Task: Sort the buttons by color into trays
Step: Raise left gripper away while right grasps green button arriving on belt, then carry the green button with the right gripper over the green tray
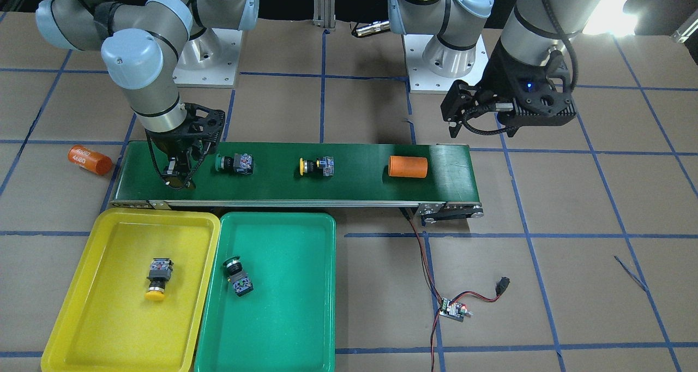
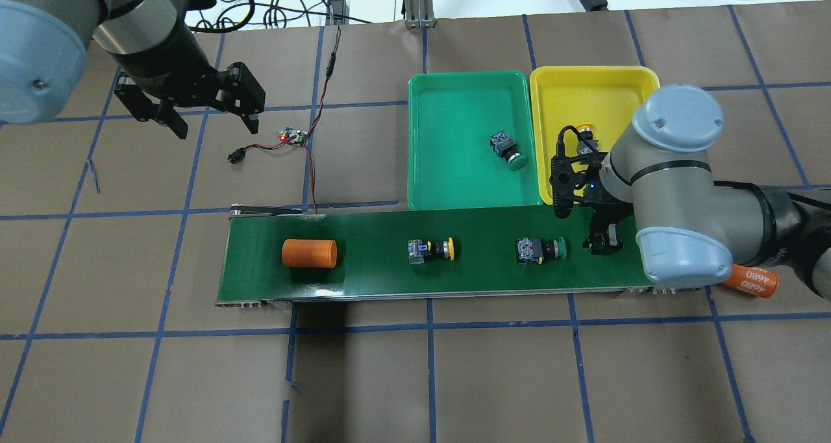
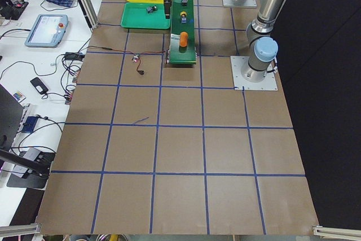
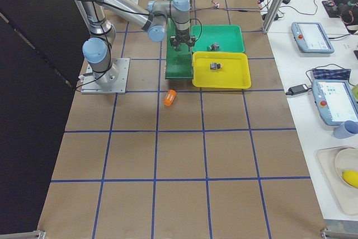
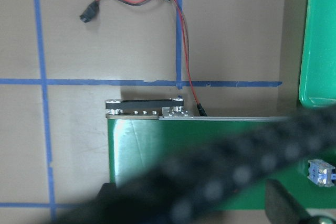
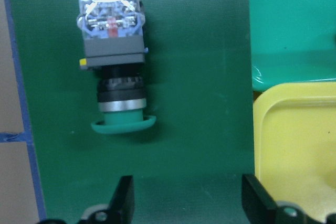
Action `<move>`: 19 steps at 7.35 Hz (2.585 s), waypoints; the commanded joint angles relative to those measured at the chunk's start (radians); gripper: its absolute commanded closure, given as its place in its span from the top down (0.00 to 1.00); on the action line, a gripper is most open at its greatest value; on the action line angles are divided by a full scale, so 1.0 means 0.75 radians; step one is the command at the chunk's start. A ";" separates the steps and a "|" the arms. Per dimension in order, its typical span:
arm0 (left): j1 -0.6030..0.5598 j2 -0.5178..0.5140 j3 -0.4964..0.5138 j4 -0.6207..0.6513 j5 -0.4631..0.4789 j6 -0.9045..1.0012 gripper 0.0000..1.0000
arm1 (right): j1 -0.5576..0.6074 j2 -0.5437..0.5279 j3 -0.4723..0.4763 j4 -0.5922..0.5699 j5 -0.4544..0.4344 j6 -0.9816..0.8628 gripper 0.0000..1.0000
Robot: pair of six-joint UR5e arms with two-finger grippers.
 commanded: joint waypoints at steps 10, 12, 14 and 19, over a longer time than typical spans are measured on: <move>0.094 -0.002 0.033 -0.026 -0.082 0.005 1.00 | 0.000 -0.017 0.103 0.000 0.061 -0.013 0.33; 0.106 0.004 0.049 -0.034 -0.072 0.005 1.00 | 0.000 -0.023 0.097 -0.010 0.067 -0.013 0.30; 0.110 0.008 0.051 -0.028 -0.086 0.003 1.00 | 0.002 -0.027 0.065 -0.021 0.094 0.007 0.30; 0.098 -0.021 0.022 -0.008 -0.070 -0.074 1.00 | 0.156 0.473 -0.542 -0.015 0.190 0.105 0.34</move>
